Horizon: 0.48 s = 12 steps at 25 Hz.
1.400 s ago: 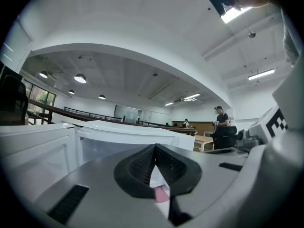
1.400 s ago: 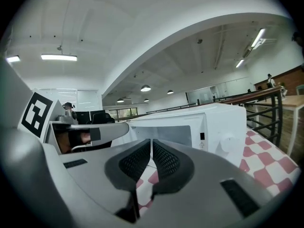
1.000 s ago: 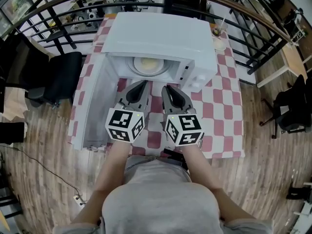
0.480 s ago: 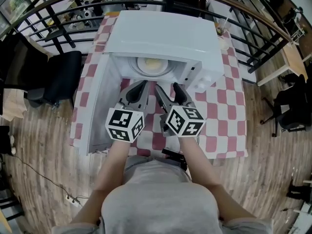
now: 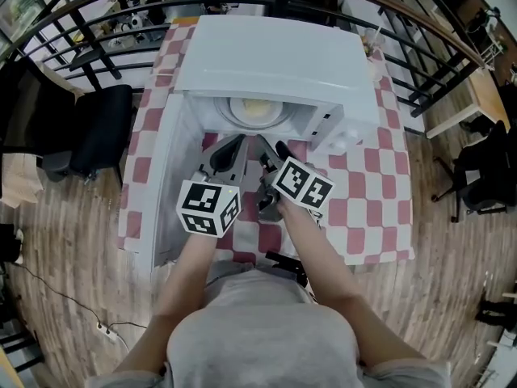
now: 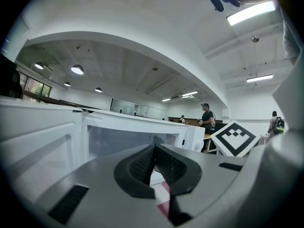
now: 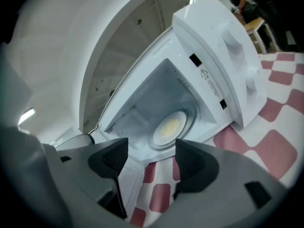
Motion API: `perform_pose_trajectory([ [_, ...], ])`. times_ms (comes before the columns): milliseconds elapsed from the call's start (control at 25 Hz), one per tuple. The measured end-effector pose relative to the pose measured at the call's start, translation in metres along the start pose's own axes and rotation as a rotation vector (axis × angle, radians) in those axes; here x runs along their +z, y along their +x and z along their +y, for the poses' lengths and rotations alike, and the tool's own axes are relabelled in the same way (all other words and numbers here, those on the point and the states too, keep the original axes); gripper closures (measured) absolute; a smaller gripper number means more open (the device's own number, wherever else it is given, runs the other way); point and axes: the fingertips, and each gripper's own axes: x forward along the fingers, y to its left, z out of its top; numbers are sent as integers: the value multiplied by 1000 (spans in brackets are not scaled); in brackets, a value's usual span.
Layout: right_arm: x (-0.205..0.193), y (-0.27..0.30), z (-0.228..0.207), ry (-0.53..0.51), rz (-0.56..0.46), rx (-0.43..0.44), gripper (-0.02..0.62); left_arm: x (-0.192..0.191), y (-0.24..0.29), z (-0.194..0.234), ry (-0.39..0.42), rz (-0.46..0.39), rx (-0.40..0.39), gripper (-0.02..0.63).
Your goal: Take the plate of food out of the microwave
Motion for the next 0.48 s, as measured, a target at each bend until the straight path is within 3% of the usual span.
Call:
perform_pose_trajectory([
  [280,-11,28,-37,376,-44,-103,267,-4,6,11,2,11,-8,603],
  [480,-16,42,-54,477,-76,-161,267,-6,10,21,-3,13,-5,603],
])
